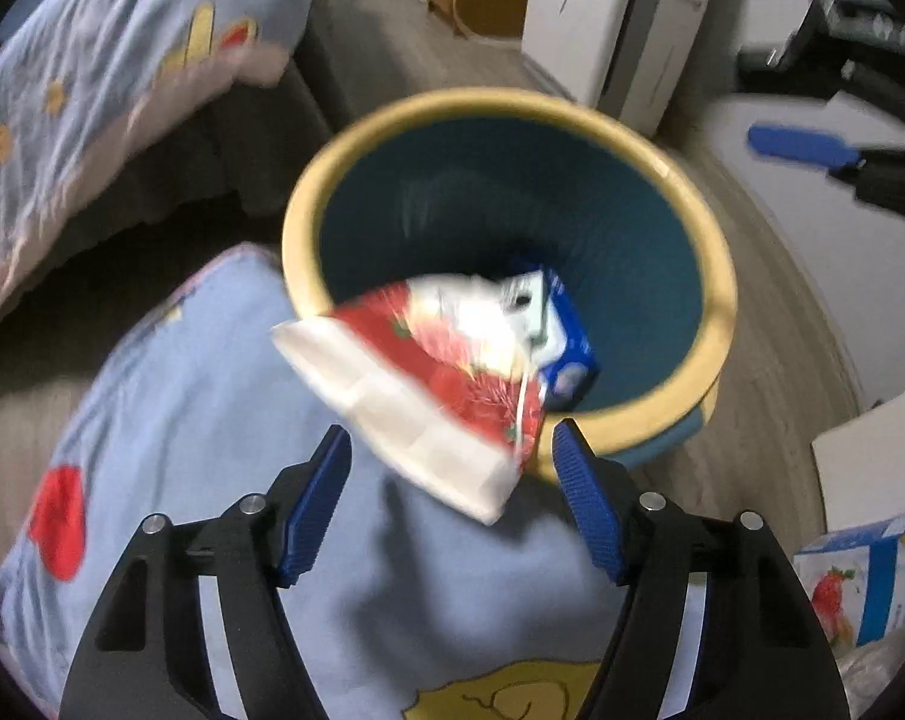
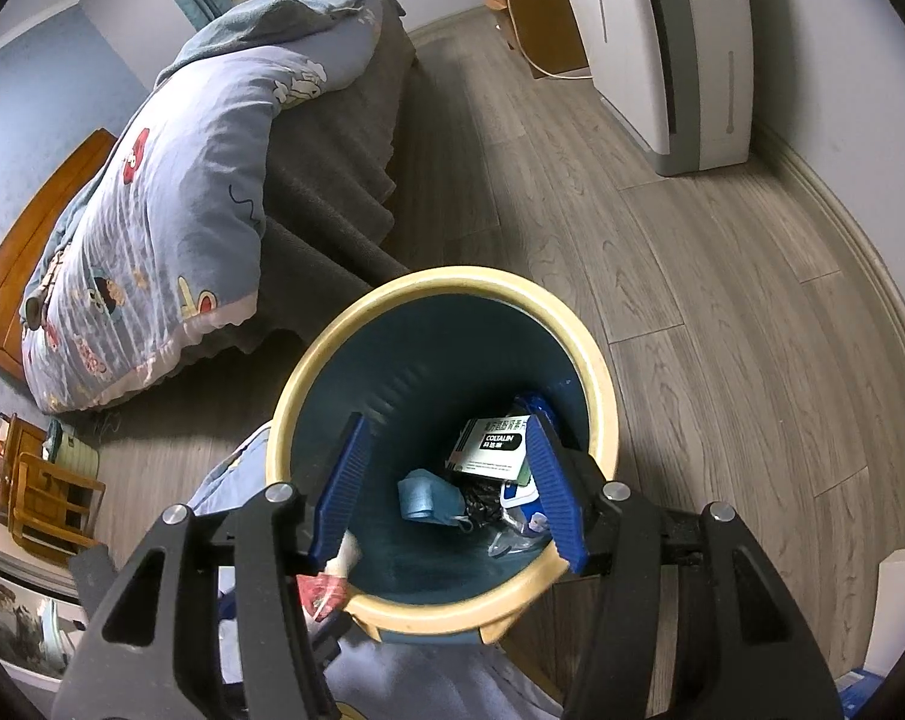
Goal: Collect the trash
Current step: 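Return both tools to the remaining trash on the cushion, then grasp the white tissue with left tool while right tool grasps the blue mask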
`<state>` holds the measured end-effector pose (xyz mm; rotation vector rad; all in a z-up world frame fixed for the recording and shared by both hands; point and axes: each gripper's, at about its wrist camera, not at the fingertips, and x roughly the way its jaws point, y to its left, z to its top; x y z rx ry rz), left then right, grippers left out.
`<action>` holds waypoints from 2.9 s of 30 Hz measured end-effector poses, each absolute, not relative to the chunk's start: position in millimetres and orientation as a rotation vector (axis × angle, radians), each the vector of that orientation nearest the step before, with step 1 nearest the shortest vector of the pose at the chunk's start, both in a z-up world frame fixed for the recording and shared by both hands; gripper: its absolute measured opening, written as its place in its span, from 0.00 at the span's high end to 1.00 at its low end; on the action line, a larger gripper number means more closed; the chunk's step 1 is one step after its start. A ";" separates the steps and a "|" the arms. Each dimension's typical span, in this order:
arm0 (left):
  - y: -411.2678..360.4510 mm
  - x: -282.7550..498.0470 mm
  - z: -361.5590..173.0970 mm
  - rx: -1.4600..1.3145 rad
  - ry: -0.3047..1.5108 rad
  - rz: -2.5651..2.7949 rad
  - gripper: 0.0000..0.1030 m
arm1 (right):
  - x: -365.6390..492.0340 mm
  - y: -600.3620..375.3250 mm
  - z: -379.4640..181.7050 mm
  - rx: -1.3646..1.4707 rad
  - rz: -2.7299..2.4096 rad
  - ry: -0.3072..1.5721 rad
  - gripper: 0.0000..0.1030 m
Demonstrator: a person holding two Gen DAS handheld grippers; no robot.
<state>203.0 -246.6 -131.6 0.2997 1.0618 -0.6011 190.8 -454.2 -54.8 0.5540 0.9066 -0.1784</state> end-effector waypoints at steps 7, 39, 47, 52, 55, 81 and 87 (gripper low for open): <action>-250.0 206.1 -110.9 0.275 1.019 -0.608 0.31 | 191.5 -450.6 -51.6 0.539 -0.168 0.910 0.48; 53.3 51.3 -11.9 0.052 0.883 -0.119 0.05 | 108.4 -245.8 -12.6 0.175 0.114 0.946 0.06; 73.8 46.4 -41.1 -0.033 0.971 -0.095 0.05 | 90.6 -206.3 -49.6 0.099 0.126 1.062 0.06; 59.3 41.7 -53.5 0.041 0.997 -0.122 0.05 | 81.3 -192.5 -76.8 0.088 0.142 1.135 0.06; 52.1 41.3 -61.0 0.093 1.013 -0.129 0.05 | 78.3 -186.3 -92.7 0.070 0.147 1.184 0.17; 6.0 49.8 -114.9 0.105 1.196 -0.255 0.53 | 79.6 -155.4 -104.2 0.094 0.423 1.276 0.98; 4.1 53.2 -136.6 0.119 1.284 -0.233 0.53 | 82.7 -161.6 -99.8 0.097 0.407 1.256 0.98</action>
